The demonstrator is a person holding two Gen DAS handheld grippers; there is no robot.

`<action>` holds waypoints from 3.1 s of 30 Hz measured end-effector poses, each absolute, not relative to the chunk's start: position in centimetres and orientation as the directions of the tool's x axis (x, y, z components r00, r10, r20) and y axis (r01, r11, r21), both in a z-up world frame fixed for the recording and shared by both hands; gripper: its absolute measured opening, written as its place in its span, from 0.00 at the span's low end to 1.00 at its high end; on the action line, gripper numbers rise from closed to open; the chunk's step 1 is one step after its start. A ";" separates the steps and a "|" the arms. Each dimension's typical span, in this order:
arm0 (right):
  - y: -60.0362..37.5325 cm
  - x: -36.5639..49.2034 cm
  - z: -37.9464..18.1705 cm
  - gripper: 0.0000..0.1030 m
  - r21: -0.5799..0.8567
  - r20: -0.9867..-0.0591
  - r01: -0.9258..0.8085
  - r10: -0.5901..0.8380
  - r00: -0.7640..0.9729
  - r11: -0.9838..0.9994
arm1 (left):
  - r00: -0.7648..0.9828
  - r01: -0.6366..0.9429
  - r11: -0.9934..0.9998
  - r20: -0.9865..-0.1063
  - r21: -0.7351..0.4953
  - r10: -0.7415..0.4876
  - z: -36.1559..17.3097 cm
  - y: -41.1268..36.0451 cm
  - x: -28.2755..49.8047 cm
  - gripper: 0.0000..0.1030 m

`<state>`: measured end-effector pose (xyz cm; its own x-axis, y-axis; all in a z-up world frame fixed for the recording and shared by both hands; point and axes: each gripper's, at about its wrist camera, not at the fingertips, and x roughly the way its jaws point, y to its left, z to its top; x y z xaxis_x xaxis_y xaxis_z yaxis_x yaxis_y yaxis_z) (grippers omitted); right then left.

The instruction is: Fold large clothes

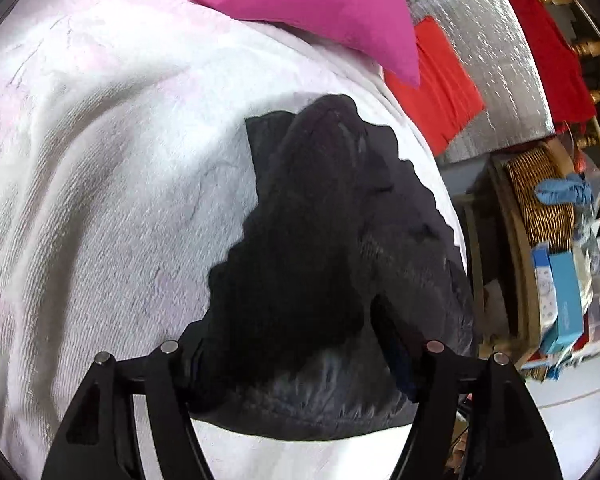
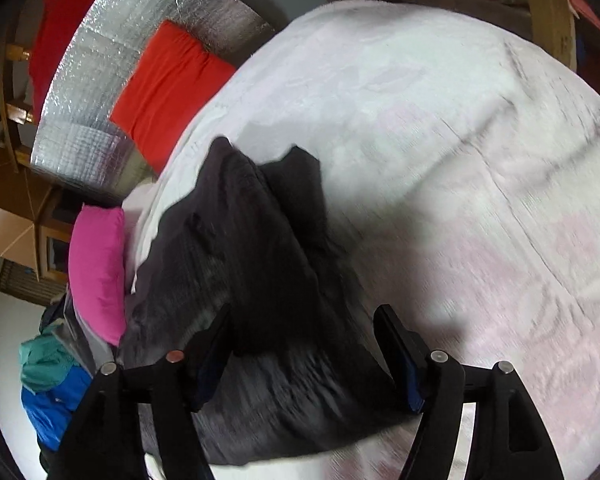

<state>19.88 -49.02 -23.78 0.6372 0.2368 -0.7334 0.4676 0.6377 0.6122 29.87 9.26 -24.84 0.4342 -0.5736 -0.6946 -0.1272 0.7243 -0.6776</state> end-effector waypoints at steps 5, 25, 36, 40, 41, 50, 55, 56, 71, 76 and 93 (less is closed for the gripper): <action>-48.3 20.2 -23.9 0.48 0.615 -0.723 0.410 0.275 0.634 0.673 | 0.486 -0.112 0.758 -0.700 -0.643 -0.522 -24.9 9.2 29.5 0.45; -48.8 17.2 -21.6 0.68 0.593 -0.727 0.503 0.149 0.671 0.628 | 0.486 -0.200 0.767 -0.741 -0.610 -0.463 -24.3 9.9 28.4 0.66; -41.7 12.1 -20.6 0.73 0.708 -0.595 0.337 0.267 0.758 0.620 | 0.572 -0.113 0.811 -0.705 -0.574 -0.419 -21.9 8.7 20.9 0.80; -38.9 14.1 -23.1 0.73 0.738 -0.611 0.349 0.354 0.708 0.577 | 0.473 -0.169 0.716 -0.693 -0.677 -0.544 -24.9 8.0 21.8 0.80; -38.6 14.7 -23.8 0.73 0.747 -0.610 0.362 0.359 0.706 0.558 | 0.471 -0.198 0.695 -0.689 -0.691 -0.550 -25.4 7.9 22.4 0.80; -38.9 17.9 -27.0 0.63 0.790 -0.570 0.418 0.288 0.769 0.449 | 0.608 -0.257 0.609 -0.615 -0.751 -0.502 -26.1 9.2 24.6 0.78; -37.8 17.6 -24.3 0.32 0.730 -0.549 0.366 0.177 0.817 0.577 | 0.667 -0.179 0.668 -0.588 -0.723 -0.458 -24.5 8.4 25.1 0.48; -37.5 17.4 -23.6 0.32 0.715 -0.541 0.349 0.163 0.825 0.606 | 0.681 -0.155 0.679 -0.576 -0.717 -0.453 -24.0 8.3 25.1 0.48; -42.8 14.6 -24.6 0.72 0.779 -0.566 0.463 0.156 0.810 0.422 | 0.616 -0.264 0.645 -0.640 -0.717 -0.460 -24.8 11.2 25.0 0.73; -44.4 16.6 -26.1 0.70 0.780 -0.585 0.500 0.156 0.796 0.375 | 0.622 -0.258 0.672 -0.651 -0.695 -0.435 -24.9 11.3 25.0 0.73; -42.9 17.8 -23.9 0.45 0.660 -0.654 0.531 0.057 0.755 0.531 | 0.587 -0.193 0.824 -0.735 -0.533 -0.338 -24.0 9.8 25.9 0.60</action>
